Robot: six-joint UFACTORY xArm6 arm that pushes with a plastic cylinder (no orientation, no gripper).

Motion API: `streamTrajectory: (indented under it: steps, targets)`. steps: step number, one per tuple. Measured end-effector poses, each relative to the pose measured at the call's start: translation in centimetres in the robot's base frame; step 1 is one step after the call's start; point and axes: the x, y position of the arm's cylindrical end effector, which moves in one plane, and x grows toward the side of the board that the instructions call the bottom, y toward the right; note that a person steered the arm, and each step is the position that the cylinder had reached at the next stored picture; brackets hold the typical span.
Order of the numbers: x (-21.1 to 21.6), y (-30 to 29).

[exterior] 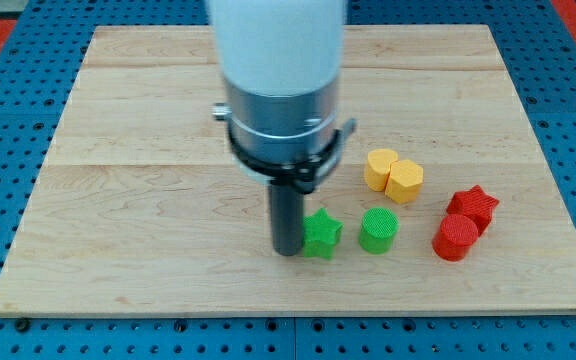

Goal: Place your arm at the top left corner of the board

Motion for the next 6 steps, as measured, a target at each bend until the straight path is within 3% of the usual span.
streamTrajectory:
  steps: [1, 2, 4, 6]
  targets:
    - [0.0, 1.9]
    - [0.1, -1.6]
    - [-9.6, -16.5]
    - [-22.1, -22.7]
